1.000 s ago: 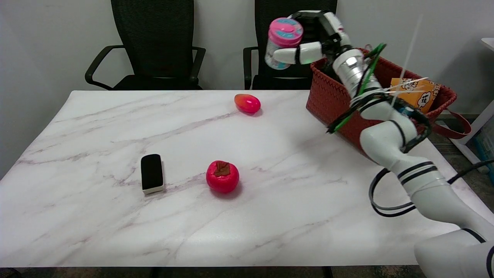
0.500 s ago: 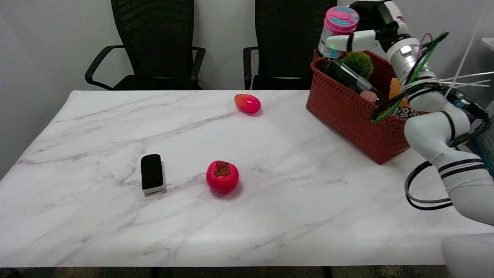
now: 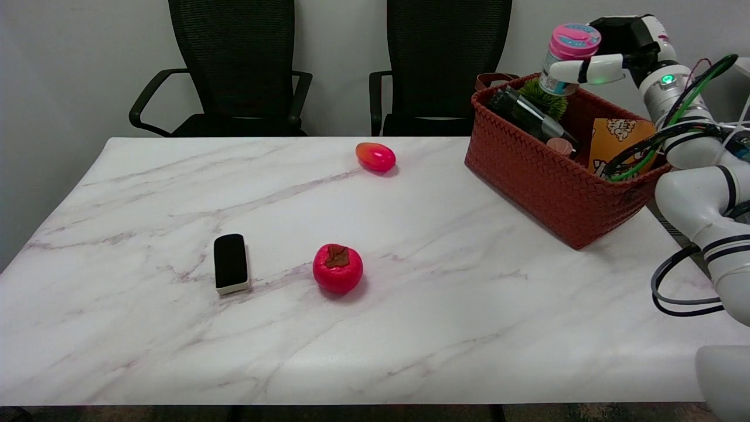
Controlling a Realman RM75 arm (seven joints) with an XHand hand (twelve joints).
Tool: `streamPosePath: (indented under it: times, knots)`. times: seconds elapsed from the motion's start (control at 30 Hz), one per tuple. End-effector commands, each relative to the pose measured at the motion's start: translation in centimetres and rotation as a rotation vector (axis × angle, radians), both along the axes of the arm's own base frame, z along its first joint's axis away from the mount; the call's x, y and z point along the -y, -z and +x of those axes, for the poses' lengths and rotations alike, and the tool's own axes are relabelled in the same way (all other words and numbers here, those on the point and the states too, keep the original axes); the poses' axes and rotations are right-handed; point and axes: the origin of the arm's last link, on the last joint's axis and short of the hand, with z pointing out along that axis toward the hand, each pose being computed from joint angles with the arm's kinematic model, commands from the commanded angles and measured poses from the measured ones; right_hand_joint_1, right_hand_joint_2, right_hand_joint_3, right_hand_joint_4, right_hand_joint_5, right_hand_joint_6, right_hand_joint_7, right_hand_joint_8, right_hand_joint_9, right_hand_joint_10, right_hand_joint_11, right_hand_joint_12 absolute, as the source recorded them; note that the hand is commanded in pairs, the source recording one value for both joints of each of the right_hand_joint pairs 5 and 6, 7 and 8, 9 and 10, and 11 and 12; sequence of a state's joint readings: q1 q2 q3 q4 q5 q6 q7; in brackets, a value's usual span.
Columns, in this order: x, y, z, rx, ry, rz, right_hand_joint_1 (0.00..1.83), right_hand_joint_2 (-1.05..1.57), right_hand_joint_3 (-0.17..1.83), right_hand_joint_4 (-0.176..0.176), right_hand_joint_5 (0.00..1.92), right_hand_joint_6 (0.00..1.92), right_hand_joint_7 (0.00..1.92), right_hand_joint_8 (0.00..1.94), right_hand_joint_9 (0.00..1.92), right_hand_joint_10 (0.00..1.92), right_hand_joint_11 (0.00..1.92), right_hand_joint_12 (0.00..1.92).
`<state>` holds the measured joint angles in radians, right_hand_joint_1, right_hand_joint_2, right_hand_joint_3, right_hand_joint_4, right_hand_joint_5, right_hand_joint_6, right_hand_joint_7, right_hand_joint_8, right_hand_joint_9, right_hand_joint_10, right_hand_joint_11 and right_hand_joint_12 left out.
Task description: Place the pink gum jar into the brown storage basket.
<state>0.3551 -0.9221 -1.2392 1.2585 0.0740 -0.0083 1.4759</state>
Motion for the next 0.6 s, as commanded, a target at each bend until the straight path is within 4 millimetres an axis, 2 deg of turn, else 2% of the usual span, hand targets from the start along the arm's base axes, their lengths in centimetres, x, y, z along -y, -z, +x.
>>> streamPosePath:
  times: [0.03, 0.6]
  knots:
    - [-1.30, -3.81, -0.58, 0.012, 0.038, -0.096, 1.43, 1.02, 0.57, 0.000, 1.03, 1.03, 1.24, 1.24, 1.24, 1.24, 1.03, 1.03]
    - [-1.33, -4.02, -0.95, 0.004, 0.051, -0.103, 1.41, 1.04, 0.57, 0.000, 1.05, 1.05, 1.24, 1.24, 1.24, 1.24, 1.03, 1.03]
